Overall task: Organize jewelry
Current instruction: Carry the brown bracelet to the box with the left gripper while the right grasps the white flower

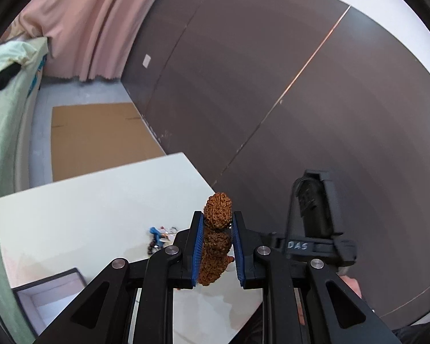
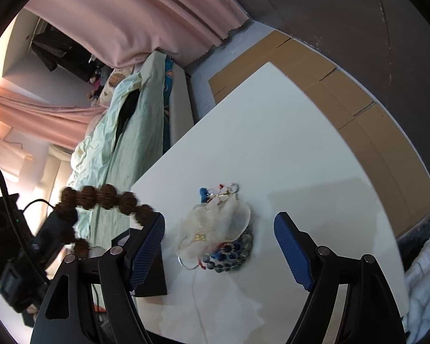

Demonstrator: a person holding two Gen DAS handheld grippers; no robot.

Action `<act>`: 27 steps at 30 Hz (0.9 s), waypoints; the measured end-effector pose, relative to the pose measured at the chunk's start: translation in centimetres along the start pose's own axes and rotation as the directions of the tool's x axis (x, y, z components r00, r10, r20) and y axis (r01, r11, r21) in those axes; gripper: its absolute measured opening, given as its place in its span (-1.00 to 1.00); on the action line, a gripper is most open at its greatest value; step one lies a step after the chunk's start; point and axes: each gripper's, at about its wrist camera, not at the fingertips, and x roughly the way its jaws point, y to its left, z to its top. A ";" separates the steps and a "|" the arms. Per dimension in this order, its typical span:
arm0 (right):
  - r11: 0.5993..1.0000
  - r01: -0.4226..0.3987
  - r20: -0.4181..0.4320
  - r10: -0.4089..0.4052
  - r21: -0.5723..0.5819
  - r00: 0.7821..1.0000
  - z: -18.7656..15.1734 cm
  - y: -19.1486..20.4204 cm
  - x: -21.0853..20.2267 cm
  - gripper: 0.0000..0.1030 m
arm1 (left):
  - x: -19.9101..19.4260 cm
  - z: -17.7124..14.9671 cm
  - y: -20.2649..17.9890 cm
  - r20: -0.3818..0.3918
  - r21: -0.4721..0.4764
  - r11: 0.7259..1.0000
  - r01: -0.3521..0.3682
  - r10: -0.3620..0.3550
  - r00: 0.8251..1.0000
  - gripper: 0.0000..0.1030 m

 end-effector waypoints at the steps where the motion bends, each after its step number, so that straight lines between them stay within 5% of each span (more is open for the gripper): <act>1: 1.000 0.006 -0.005 -0.006 -0.008 1.000 -0.1 0.3 0.3 0.55 | -0.4 0.0 0.2 0.008 0.002 1.000 -0.007 0.007 1.000 -0.61; 6: 0.998 0.046 -0.021 -0.047 -0.042 0.999 -0.4 1.5 1.5 0.54 | -2.1 -0.1 1.5 0.029 -0.007 0.998 -0.055 0.056 0.998 -0.61; 12: 0.990 0.126 -0.076 -0.131 -0.070 0.988 -0.4 2.1 4.1 0.15 | -4.4 -0.5 3.2 0.057 -0.038 0.995 -0.089 0.091 0.994 -0.61; 16: 0.986 0.148 -0.095 -0.155 -0.075 0.983 -0.6 2.0 5.0 -0.84 | -5.7 -1.0 4.1 0.069 -0.057 0.992 -0.114 0.117 0.991 -0.61; 17: 0.986 0.150 -0.078 -0.156 -0.079 0.985 -0.5 2.1 4.7 -0.90 | -6.1 -1.1 4.3 0.071 -0.060 0.991 -0.122 0.126 0.989 -0.61; 27: 0.973 0.072 0.075 -0.057 -0.218 0.996 -2.4 6.3 -0.3 -0.93 | -8.3 -2.8 6.4 0.062 -0.091 0.977 -0.190 0.196 0.979 -0.61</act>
